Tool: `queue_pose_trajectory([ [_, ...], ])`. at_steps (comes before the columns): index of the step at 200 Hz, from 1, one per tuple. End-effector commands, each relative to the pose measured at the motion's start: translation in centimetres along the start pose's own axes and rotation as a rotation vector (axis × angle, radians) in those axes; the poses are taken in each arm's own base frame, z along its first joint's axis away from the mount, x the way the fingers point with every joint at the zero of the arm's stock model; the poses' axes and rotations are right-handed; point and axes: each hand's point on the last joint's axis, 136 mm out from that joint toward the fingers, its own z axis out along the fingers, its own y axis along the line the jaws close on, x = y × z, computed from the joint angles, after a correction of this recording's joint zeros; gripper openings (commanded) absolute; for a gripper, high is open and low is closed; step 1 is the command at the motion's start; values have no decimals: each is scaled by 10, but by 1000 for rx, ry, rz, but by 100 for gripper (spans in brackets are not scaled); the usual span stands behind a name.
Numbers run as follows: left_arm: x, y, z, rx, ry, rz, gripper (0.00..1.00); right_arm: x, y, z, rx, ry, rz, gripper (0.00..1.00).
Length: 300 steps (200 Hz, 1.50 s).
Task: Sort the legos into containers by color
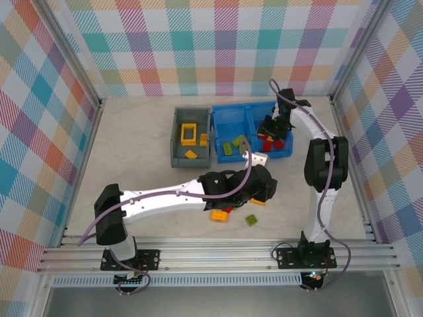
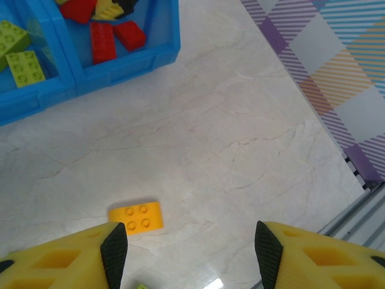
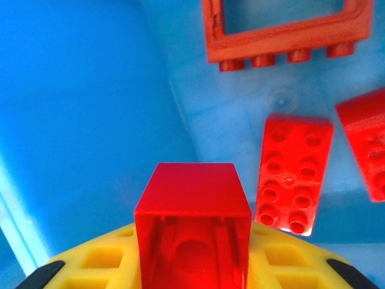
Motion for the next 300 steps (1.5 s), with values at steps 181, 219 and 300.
queue_pose_trajectory([
  [181,9,76,-37,-220,-14,-157,62,4,43,-80,24,-188,-105,54],
  [219,51,111,-41,-269,107,-169,65,51,62,-141,-14,-308,-230,55],
  [300,144,147,-37,14,612,522,84,282,37,-147,-258,-70,-311,72],
])
